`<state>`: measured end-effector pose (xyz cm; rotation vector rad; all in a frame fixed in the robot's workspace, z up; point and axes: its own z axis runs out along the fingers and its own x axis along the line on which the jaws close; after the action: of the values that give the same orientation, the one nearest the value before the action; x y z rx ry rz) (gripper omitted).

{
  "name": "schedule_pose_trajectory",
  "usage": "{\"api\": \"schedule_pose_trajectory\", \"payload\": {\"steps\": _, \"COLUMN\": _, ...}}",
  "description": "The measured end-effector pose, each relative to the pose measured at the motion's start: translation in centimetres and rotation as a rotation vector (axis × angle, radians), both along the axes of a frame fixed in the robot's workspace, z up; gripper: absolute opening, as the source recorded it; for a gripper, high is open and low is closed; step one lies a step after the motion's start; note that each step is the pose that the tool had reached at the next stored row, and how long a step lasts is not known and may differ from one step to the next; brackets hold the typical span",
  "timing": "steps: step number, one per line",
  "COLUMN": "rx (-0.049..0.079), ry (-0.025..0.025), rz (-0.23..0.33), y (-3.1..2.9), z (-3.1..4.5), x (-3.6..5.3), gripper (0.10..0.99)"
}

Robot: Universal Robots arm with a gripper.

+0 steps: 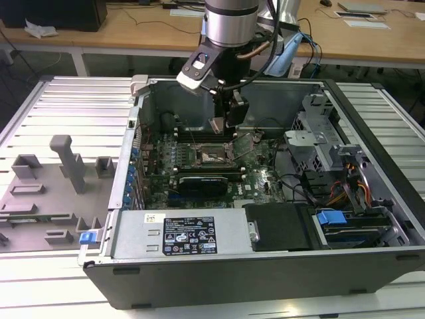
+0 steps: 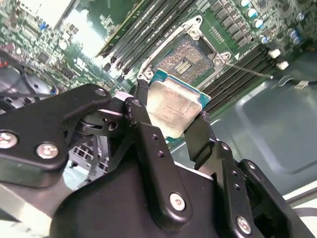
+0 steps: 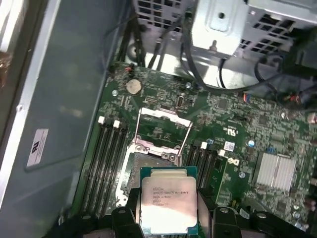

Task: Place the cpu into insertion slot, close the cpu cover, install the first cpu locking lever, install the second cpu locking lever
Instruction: 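Place the cpu into insertion slot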

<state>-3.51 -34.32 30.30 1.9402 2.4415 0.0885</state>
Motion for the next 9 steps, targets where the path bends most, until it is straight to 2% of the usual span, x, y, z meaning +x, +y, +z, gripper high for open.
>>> {"api": "schedule_pose_trajectory", "payload": {"steps": 5, "rx": 0.0, "ry": 0.0, "rz": -0.109, "y": 0.0, "z": -0.25, "x": 0.0, "gripper": 0.541}}
{"api": "schedule_pose_trajectory", "payload": {"steps": 9, "rx": 0.0, "ry": 0.0, "rz": -0.168, "y": 0.0, "z": -0.83, "x": -0.01, "gripper": 0.541}}
